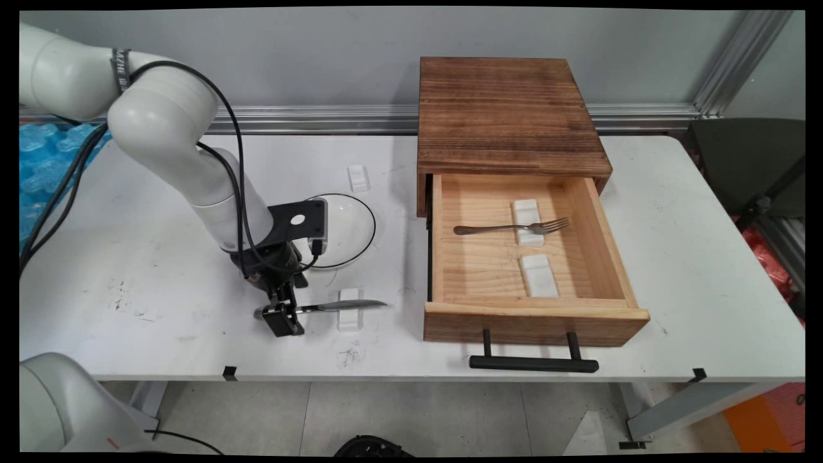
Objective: Pick up the knife from the right of the white plate, then place the picked object into the drawer
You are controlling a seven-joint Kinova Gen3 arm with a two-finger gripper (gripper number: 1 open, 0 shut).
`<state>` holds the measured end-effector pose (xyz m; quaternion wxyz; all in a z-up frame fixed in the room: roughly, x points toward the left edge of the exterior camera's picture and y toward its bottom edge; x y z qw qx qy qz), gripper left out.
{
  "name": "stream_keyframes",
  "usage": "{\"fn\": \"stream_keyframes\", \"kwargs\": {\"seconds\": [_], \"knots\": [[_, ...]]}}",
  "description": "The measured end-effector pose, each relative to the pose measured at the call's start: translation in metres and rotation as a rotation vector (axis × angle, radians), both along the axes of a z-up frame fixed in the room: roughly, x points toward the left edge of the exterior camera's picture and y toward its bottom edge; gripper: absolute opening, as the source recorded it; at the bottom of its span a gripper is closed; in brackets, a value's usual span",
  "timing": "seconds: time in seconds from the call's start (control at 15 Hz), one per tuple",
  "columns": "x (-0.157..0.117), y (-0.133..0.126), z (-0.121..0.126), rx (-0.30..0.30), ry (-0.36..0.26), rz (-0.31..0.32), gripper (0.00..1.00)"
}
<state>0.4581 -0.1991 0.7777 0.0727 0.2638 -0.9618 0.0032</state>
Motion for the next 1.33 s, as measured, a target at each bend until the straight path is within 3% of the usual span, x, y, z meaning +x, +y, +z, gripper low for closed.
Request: {"fn": "stream_keyframes", "kwargs": {"seconds": [0.47, 0.53, 1.33], "knots": [[0.002, 0.001, 0.007, -0.004, 0.018, -0.03, 1.0], [0.002, 0.001, 0.007, -0.006, 0.018, -0.034, 0.0], [0.006, -0.001, 0.012, -0.005, 0.028, -0.062, 0.0]]}}
